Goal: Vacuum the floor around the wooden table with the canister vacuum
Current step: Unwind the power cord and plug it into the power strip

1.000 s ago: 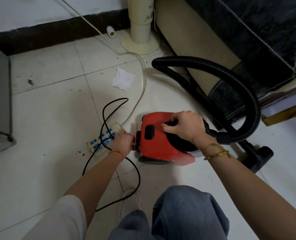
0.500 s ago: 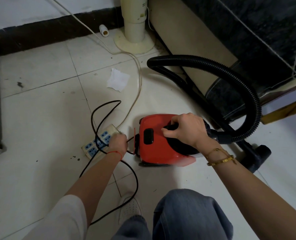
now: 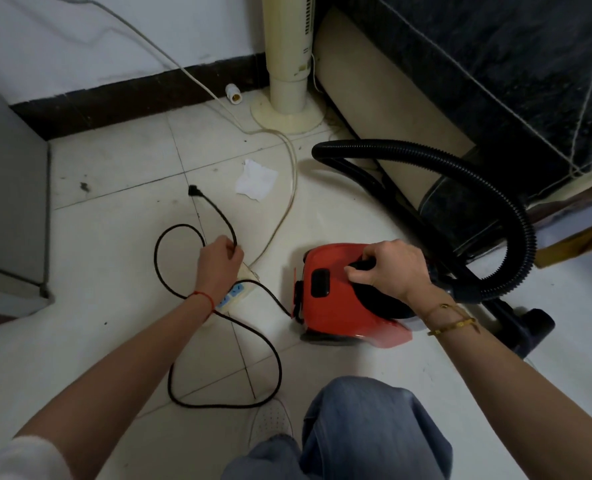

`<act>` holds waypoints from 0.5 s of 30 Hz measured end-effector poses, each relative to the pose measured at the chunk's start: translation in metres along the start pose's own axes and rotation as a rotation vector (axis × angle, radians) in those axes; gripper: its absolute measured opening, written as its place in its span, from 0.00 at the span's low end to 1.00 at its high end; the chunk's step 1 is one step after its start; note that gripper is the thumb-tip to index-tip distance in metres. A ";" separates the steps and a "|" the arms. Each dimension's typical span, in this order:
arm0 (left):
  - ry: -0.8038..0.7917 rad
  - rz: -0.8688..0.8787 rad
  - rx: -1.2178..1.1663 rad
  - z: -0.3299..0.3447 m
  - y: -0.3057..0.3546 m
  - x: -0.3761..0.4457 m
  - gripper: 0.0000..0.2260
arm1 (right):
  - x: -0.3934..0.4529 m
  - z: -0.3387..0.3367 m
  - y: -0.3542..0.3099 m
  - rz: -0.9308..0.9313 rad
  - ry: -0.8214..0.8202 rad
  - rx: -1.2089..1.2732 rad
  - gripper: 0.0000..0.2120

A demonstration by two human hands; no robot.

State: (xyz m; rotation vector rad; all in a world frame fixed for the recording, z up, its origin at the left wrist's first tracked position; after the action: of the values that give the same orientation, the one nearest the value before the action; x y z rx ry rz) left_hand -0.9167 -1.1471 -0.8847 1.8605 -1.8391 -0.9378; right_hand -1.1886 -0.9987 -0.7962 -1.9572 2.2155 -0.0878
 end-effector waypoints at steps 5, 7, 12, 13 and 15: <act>0.002 -0.003 -0.099 -0.022 0.001 -0.022 0.07 | 0.008 -0.004 -0.003 -0.051 -0.073 -0.067 0.24; -0.018 0.010 -0.111 -0.028 0.002 -0.033 0.06 | 0.015 -0.006 -0.009 -0.043 -0.096 -0.060 0.25; -0.098 0.066 -0.186 -0.036 0.014 -0.067 0.05 | 0.044 -0.018 -0.061 0.032 0.018 0.350 0.21; -0.106 0.078 -0.213 -0.038 0.019 -0.076 0.05 | 0.051 -0.016 -0.077 0.061 0.007 0.476 0.22; -0.108 0.113 -0.205 -0.041 0.027 -0.092 0.06 | 0.062 -0.004 -0.106 0.158 -0.089 0.759 0.25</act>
State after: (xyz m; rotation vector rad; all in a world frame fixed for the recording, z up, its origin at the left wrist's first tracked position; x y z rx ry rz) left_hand -0.9029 -1.0675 -0.8179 1.5957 -1.8119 -1.1582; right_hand -1.0930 -1.0743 -0.7809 -1.3371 1.8678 -0.6889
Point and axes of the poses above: each hand's wrist, its own x-axis towards the middle knuckle, its own z-axis out of the palm, y = z × x, the point moved 6 cm from there along x, towards the middle knuckle, and after that the axes turned 9 degrees about -z, right-handed, at the moved point
